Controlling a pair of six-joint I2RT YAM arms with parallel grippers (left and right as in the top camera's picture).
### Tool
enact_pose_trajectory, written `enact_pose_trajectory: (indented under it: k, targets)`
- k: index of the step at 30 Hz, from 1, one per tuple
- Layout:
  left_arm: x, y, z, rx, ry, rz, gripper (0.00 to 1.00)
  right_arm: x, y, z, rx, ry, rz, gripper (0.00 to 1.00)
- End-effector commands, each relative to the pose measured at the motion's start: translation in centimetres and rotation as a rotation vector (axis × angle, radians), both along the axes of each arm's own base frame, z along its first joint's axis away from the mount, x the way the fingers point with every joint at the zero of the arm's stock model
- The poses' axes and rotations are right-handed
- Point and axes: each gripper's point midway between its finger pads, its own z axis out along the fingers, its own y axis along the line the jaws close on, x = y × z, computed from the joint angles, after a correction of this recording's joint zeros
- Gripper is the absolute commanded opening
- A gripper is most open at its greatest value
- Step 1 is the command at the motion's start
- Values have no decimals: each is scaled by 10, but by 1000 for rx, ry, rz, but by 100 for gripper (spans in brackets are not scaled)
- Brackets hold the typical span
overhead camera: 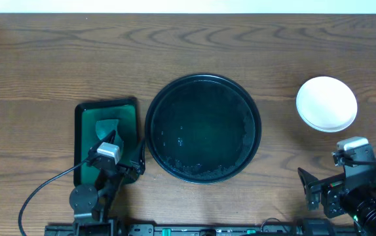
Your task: Clean dirty plates on tray and stack at the side
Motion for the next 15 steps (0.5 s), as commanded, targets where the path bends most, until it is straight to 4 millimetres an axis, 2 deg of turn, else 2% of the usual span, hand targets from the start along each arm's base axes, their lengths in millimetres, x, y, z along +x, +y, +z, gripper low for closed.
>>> enact_pose_trajectory:
  k: [1,4,10,15]
  targets:
    - [2,9,-16,-72,75,63,85,-1,2,2,-7,-10,24,99]
    - [5,23,-17,-158,98,153,85,-1,2,2,-7,-10,24,99]
    - [6,36,-19,-224,114,240,85,-1,2,2,-7,-10,24,99]
    - [7,61,-22,-364,129,398,85,-1,2,2,-7,-10,24,99]
